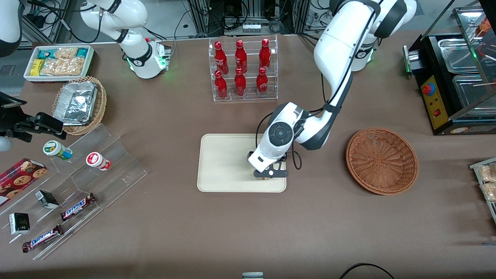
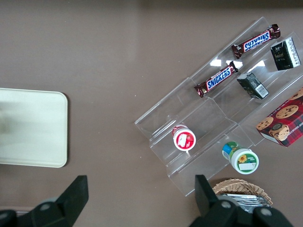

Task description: Place sandwich from basket to tray

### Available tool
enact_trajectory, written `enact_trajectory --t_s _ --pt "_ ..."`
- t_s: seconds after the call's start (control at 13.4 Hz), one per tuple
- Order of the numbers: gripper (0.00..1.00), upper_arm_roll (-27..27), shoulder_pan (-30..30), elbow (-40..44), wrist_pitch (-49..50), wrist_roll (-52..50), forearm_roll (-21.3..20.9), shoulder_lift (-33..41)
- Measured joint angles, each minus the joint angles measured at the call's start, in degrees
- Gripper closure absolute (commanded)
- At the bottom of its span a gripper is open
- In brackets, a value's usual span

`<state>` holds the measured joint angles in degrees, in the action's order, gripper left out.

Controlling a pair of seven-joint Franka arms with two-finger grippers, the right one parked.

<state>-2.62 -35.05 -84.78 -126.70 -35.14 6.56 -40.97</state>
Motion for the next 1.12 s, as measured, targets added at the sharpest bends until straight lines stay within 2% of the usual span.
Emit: enact_trajectory --t_s 0.22,0.37,0.6,0.89,1.12 --pt "0.0 4.85 0.64 0.21 10.14 -0.89 0.13 6.98" --pt "0.0 7.1 3.11 -0.42 14.28 -0.92 0.23 12.0" --pt "0.0 7.6 9.23 -6.38 15.42 0.19 -0.07 19.84" --pt "0.0 7.74 15.18 -17.35 16.3 5.64 -3.75 30.65" --pt "0.0 7.77 20.69 -19.41 22.42 12.97 -3.91 36.52"
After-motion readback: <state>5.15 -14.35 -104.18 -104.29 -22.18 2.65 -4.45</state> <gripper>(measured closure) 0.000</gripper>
